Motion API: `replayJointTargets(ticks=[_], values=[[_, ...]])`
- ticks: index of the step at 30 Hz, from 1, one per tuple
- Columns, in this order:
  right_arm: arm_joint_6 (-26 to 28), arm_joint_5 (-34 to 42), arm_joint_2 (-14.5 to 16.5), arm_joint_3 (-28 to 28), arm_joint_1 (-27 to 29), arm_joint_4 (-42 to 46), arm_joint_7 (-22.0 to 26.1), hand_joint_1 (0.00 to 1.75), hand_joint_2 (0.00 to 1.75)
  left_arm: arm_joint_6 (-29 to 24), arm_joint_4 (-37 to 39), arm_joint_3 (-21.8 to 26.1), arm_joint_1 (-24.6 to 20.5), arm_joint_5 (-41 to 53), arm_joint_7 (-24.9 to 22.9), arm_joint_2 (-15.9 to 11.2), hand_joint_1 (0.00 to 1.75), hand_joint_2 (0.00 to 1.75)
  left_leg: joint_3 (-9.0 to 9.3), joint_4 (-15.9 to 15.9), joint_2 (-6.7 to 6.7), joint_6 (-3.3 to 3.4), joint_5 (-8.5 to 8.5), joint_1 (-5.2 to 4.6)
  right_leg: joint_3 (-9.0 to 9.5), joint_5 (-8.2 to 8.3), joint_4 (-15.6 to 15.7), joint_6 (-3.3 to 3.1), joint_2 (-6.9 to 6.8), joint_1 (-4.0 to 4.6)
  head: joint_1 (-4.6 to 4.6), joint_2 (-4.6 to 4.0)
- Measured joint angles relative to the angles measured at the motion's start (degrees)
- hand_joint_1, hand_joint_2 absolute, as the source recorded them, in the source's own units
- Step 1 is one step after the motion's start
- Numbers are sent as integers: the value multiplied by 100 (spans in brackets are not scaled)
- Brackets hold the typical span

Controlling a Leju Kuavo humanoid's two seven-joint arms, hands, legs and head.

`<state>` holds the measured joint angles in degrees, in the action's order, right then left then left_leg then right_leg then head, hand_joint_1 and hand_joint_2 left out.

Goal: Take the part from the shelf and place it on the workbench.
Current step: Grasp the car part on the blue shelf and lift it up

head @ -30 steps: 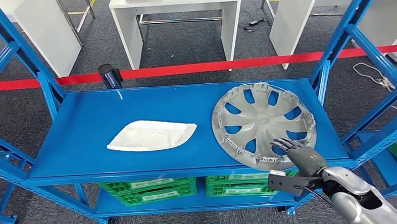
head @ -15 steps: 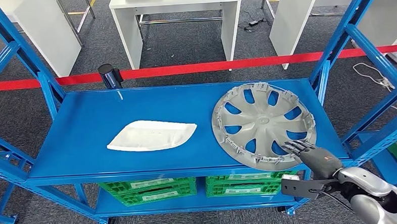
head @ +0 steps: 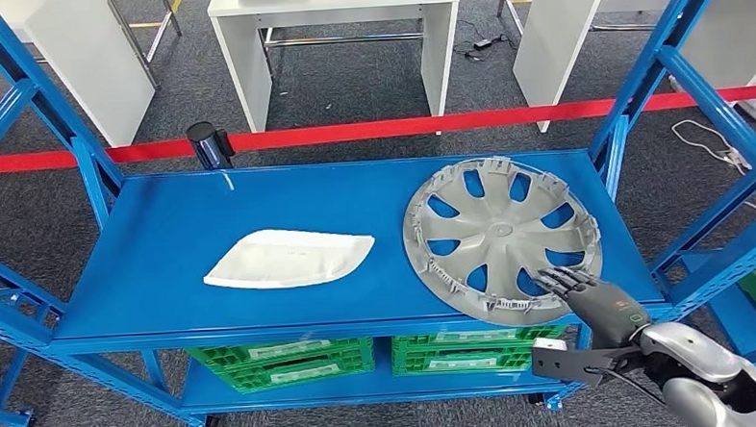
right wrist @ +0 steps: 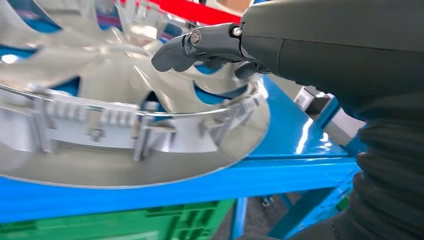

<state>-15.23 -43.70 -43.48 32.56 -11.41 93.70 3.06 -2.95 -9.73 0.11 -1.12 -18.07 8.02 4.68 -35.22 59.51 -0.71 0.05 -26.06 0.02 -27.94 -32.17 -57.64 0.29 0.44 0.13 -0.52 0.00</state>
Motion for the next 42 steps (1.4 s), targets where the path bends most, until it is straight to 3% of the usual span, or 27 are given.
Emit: replayJointTargets(ticks=[5,15,20,42], values=[[454,-192,386,126,-13,-175,165,0,175,-7,0,0,-3,5,2,1,0,0,1,-3,0,0,0,2,1,0,0,0,0,3,0,0],[775,-197,1375,573,-634,-1149,359,0,175,-7,0,0,-17,38,0,5,0,0,10,-6,1,-5,4,3,9,0,-1,-1,3,3,0,0],[791,-182,1729,734,-876,-1499,363,0,175,-7,-1,0,-17,78,0,5,0,0,10,-6,-1,-7,5,3,9,0,-1,-1,3,3,0,0],[1172,-396,2110,1012,-1216,-2290,239,0,175,6,0,0,-15,102,0,4,0,0,10,-7,-1,-7,5,3,9,0,-1,-1,1,3,0,0]])
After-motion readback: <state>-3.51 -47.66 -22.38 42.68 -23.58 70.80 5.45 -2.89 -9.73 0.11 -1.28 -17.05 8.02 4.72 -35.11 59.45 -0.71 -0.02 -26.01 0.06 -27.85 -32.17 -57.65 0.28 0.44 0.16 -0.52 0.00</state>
